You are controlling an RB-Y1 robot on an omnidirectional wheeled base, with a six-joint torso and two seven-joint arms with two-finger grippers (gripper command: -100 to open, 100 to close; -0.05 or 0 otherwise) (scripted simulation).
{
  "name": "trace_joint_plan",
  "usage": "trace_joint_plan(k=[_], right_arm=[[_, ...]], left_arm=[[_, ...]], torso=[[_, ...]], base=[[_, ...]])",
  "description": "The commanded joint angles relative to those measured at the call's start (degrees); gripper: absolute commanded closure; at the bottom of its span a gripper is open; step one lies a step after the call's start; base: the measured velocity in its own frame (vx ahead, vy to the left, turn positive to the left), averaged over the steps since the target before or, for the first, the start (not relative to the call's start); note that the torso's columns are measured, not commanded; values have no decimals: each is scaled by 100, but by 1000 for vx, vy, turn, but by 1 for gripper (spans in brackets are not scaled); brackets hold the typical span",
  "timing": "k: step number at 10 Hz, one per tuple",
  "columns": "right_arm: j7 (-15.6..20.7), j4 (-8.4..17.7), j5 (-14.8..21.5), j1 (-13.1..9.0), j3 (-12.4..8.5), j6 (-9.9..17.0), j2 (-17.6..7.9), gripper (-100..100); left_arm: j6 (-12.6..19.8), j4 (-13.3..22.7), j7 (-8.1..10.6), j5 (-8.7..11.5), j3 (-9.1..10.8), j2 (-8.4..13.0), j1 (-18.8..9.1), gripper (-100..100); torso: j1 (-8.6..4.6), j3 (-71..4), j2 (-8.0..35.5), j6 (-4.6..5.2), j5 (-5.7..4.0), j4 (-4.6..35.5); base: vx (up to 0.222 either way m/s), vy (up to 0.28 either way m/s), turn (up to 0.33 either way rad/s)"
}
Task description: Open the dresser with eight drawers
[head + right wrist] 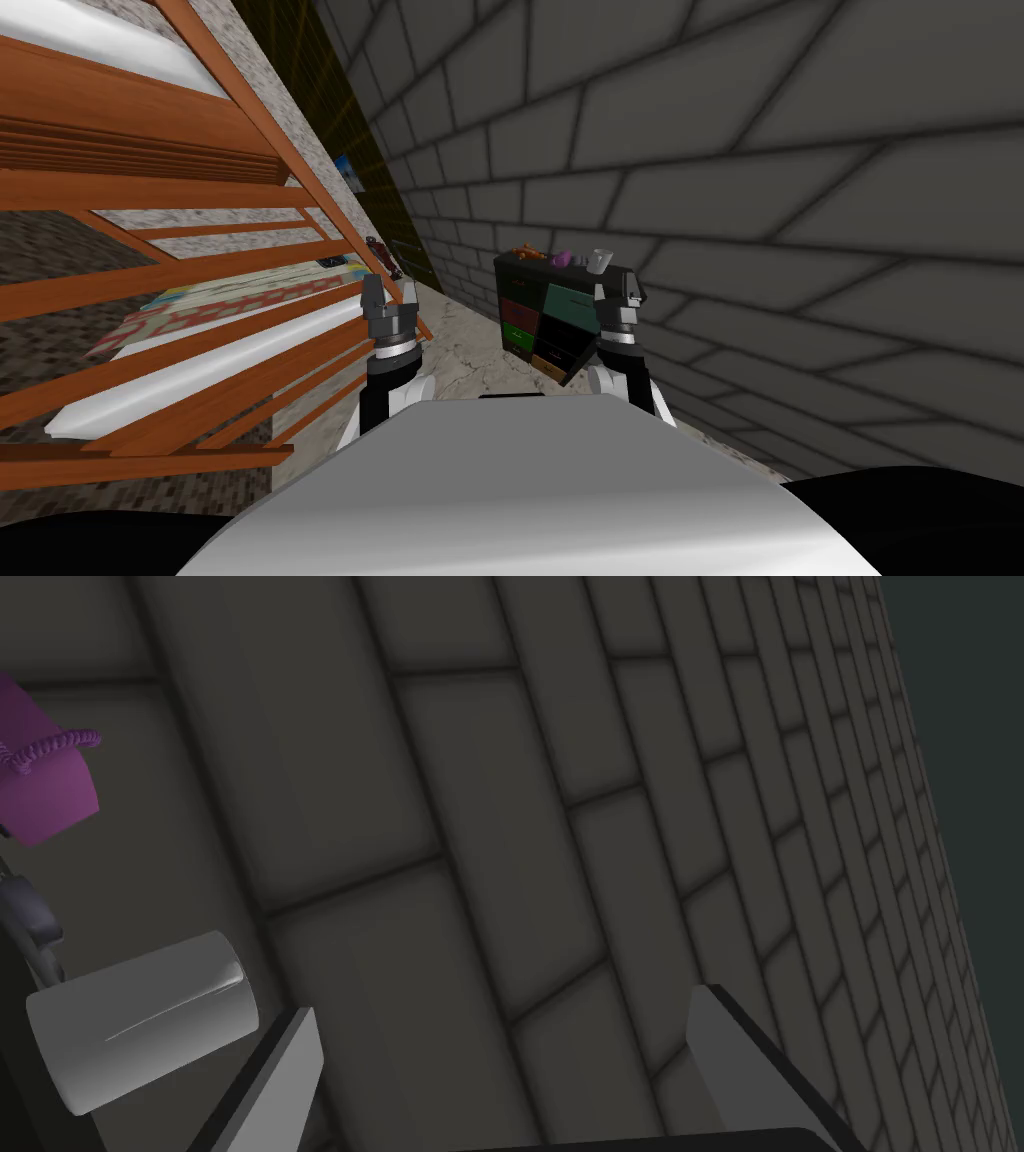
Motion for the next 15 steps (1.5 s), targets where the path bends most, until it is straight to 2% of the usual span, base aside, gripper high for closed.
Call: trace_joint_plan(k=[1, 9, 10, 12, 15], right_arm=[[0, 0, 0, 0, 0, 0, 0, 0], [0, -2, 0, 0, 0, -1, 0, 0], [94, 5, 51, 2, 3, -1, -203, -100], [306, 17, 168, 9, 9, -3, -479, -100], [786, 42, 438, 29, 25, -7, -811, -100]], left_arm=[[0, 0, 0, 0, 0, 0, 0, 0], [-1, -2, 0, 0, 0, 0, 0, 0], [-1, -2, 0, 0, 0, 0, 0, 0], [0, 1, 0, 0, 0, 0, 1, 0], [0, 1, 0, 0, 0, -1, 2, 0]], torso=[[0, -467, 232, 0, 0, 235], [0, -7073, 3539, 0, 0, 3537], [0, -7919, 3962, 0, 0, 3960], [7, -8430, 4200, 0, 2, 4203], [7, -8460, 4221, 0, 2, 4226]], base=[[0, 0, 0], [0, 0, 0], [17, 14, -38], [39, 34, -64], [67, 72, -100]])
